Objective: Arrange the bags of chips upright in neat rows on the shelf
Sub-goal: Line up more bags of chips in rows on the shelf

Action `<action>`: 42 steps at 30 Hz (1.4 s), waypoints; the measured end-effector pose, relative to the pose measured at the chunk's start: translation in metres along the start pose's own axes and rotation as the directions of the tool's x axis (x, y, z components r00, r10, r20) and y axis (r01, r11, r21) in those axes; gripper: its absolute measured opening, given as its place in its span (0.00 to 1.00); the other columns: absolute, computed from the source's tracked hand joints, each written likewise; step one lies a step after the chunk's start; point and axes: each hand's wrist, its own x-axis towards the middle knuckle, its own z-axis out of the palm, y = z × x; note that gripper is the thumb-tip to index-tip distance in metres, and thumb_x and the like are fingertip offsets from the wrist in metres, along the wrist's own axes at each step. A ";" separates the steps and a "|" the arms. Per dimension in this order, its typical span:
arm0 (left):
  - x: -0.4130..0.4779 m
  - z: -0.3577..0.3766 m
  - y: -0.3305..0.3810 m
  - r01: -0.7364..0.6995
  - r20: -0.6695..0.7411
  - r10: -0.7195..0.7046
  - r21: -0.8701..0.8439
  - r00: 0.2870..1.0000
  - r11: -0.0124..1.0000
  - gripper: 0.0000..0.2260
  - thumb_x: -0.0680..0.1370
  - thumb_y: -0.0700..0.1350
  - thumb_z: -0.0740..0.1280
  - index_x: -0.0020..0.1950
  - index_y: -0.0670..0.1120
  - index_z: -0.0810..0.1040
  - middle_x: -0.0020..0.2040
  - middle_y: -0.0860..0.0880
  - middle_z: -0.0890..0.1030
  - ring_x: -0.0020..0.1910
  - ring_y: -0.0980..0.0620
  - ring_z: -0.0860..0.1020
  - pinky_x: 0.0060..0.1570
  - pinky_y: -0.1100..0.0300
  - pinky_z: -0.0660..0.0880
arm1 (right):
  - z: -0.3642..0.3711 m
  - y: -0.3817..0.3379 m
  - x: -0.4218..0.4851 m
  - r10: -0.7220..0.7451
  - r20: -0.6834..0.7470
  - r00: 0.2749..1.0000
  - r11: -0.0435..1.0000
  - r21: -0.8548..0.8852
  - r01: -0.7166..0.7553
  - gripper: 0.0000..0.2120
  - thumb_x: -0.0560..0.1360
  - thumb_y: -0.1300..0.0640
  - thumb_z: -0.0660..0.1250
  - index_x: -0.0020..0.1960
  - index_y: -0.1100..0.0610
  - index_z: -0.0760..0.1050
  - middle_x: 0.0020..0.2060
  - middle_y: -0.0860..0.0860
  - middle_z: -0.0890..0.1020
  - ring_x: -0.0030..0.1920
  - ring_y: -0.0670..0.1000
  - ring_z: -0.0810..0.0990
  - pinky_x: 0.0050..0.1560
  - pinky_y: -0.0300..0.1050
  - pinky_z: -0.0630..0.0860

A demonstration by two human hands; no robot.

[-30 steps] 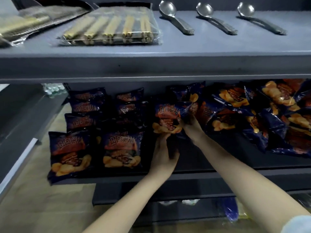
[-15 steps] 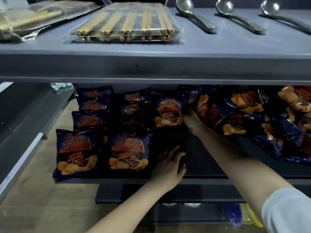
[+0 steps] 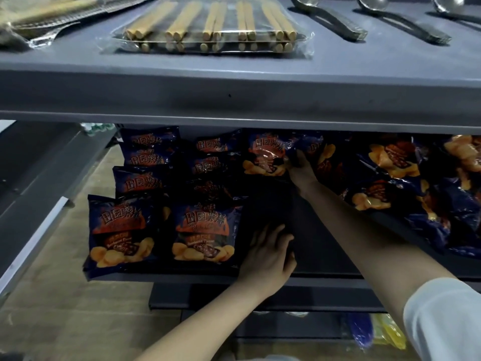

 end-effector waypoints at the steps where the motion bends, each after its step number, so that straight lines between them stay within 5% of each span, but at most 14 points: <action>1: 0.000 0.001 0.000 -0.006 -0.005 0.006 0.018 1.000 1.000 0.19 0.76 0.52 0.54 0.62 0.47 0.72 0.67 0.45 0.72 0.68 0.43 0.68 0.68 0.45 0.60 | 0.001 0.000 0.000 -0.007 0.013 1.000 1.000 -0.011 0.007 0.23 0.80 0.55 0.59 0.74 0.53 0.59 0.68 0.53 0.70 0.69 0.53 0.67 0.68 0.48 0.65; 6: 0.001 0.003 -0.001 -0.008 -0.045 0.009 0.018 0.999 1.000 0.18 0.75 0.52 0.54 0.60 0.48 0.73 0.66 0.46 0.73 0.66 0.43 0.70 0.66 0.46 0.64 | 0.003 -0.002 0.002 0.027 0.006 1.000 0.998 -0.059 -0.027 0.26 0.78 0.51 0.62 0.73 0.55 0.60 0.68 0.55 0.70 0.68 0.56 0.69 0.68 0.54 0.67; 17: 0.001 0.003 -0.001 0.009 0.001 -0.009 -0.028 1.000 1.000 0.24 0.75 0.54 0.47 0.65 0.47 0.71 0.71 0.46 0.68 0.71 0.43 0.63 0.71 0.48 0.58 | -0.010 0.004 -0.041 -0.083 0.007 0.997 0.917 -0.392 0.079 0.29 0.79 0.46 0.58 0.76 0.55 0.55 0.72 0.54 0.65 0.70 0.56 0.66 0.64 0.44 0.65; 23: 0.008 -0.001 0.005 0.073 0.033 -0.072 -0.024 0.997 0.997 0.19 0.78 0.51 0.56 0.69 0.50 0.66 0.73 0.49 0.63 0.71 0.47 0.61 0.71 0.52 0.56 | -0.025 -0.006 -0.077 -0.170 0.085 0.982 0.937 -0.295 0.188 0.27 0.79 0.51 0.61 0.74 0.54 0.56 0.69 0.54 0.69 0.64 0.51 0.73 0.55 0.37 0.68; 27: 0.030 -0.009 0.023 0.075 -0.008 -0.075 -0.023 0.997 0.997 0.21 0.78 0.49 0.59 0.70 0.51 0.63 0.71 0.50 0.65 0.69 0.48 0.63 0.69 0.51 0.59 | -0.043 -0.020 -0.098 -0.263 0.101 0.960 0.922 -0.267 0.281 0.25 0.78 0.53 0.62 0.73 0.53 0.59 0.67 0.54 0.70 0.61 0.50 0.75 0.59 0.39 0.70; 33: 0.080 -0.020 0.055 0.008 -0.125 -0.030 -0.166 0.992 0.986 0.26 0.74 0.49 0.66 0.71 0.48 0.64 0.67 0.46 0.72 0.65 0.45 0.70 0.63 0.50 0.67 | -0.098 -0.027 -0.128 -0.364 -0.061 0.930 0.912 -0.224 0.342 0.19 0.78 0.56 0.63 0.68 0.54 0.66 0.59 0.46 0.74 0.57 0.41 0.75 0.54 0.30 0.73; 38: 0.123 -0.024 0.079 0.023 -0.180 -0.120 -0.465 0.976 0.885 0.45 0.69 0.52 0.74 0.76 0.50 0.48 0.73 0.42 0.61 0.69 0.40 0.64 0.64 0.46 0.69 | -0.151 -0.003 -0.151 -0.361 -0.265 0.894 0.922 -0.247 0.299 0.15 0.78 0.60 0.64 0.64 0.57 0.70 0.56 0.46 0.76 0.51 0.40 0.78 0.49 0.33 0.75; 42: 0.149 -0.020 0.094 0.070 -0.157 -0.173 -0.510 0.972 0.858 0.50 0.67 0.53 0.75 0.76 0.49 0.43 0.76 0.41 0.52 0.72 0.37 0.57 0.65 0.41 0.66 | -0.174 0.014 -0.172 -0.291 -0.320 0.902 0.947 -0.230 0.224 0.15 0.77 0.60 0.65 0.63 0.58 0.71 0.52 0.46 0.77 0.49 0.40 0.79 0.45 0.28 0.73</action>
